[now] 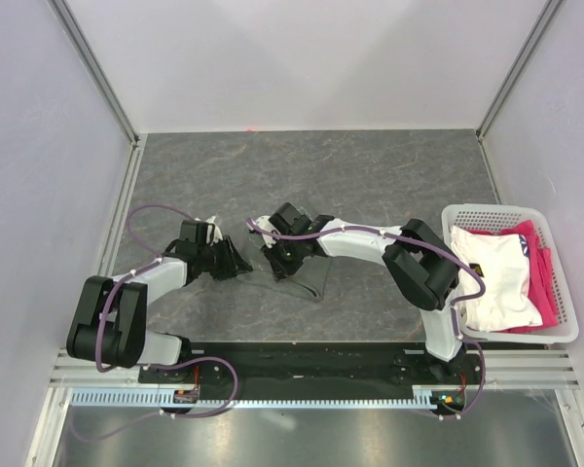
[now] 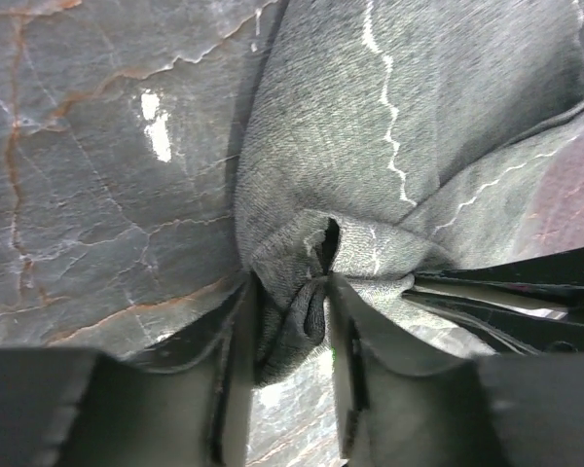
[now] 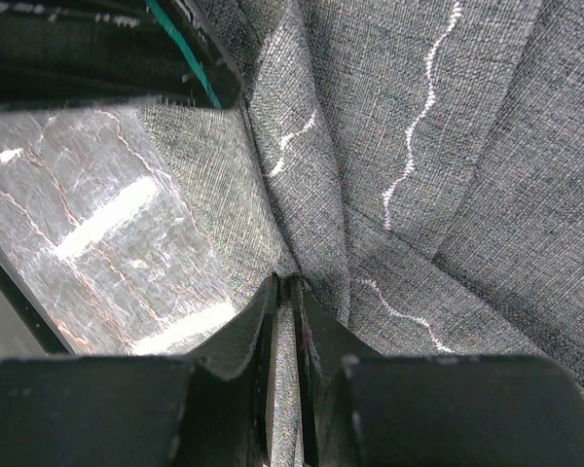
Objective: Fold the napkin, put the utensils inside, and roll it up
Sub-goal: Roll the napkin with the utensil
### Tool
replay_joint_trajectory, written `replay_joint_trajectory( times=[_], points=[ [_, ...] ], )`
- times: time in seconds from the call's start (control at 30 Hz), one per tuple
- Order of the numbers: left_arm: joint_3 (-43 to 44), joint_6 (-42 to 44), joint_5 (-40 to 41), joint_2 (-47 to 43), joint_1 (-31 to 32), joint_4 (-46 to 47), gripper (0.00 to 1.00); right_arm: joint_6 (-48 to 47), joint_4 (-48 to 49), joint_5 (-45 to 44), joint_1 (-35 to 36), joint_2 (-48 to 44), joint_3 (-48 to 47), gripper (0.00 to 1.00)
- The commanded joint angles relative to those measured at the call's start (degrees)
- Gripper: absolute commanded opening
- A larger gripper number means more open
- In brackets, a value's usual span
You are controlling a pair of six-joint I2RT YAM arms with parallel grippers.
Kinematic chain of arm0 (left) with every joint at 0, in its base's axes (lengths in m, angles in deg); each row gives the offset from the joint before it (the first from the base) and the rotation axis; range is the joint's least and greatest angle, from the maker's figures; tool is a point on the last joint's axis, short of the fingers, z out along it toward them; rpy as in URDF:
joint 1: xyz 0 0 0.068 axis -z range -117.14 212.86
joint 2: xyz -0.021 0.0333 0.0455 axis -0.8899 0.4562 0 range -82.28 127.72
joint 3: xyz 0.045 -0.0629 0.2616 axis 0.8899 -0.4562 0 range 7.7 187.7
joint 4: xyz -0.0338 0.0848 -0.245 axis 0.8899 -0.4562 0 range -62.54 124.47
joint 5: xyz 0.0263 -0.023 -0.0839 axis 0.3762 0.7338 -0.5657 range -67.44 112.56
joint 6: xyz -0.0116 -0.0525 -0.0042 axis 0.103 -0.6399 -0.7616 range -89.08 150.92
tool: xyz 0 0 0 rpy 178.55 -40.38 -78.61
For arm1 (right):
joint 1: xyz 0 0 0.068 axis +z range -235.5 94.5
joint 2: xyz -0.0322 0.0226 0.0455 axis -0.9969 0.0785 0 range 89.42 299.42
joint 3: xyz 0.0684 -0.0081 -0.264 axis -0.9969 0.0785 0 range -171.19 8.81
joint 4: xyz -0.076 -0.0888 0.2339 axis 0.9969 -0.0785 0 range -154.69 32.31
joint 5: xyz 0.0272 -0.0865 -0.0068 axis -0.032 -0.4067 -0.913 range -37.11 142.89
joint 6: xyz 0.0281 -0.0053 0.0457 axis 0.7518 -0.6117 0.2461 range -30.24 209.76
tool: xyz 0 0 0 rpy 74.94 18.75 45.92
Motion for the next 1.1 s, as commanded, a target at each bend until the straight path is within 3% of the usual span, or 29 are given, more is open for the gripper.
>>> replay_joint_trajectory(
  times=[0.0,0.2,0.4,0.53,0.73,1.07],
  points=[
    [0.14,0.5,-0.4,1.11,0.2,-0.18,0.27,-0.34,-0.61,-1.63,-0.03,3.52,0.26,0.17],
    [2.33,0.33,-2.78,3.65,0.11,-3.77,0.02,-1.48,-0.88,-2.59,-0.12,0.19,-0.8,0.23],
    [6.28,0.5,-5.32,5.59,0.11,-10.19,0.02,-7.81,0.52,-9.86,3.56,-7.1,0.24,0.46],
    [8.14,1.11,-7.0,7.34,0.02,-12.57,0.02,-10.18,7.98,-15.32,7.08,-11.68,6.39,0.61],
    [10.42,2.08,-8.93,9.02,-0.24,-14.94,0.02,-15.88,21.95,-24.56,12.36,-15.02,15.54,0.68],
    [12.53,4.81,-10.42,10.51,-0.68,-18.2,0.02,-21.61,27.42,-28.62,14.56,-10.98,19.68,0.71]
  ],
)
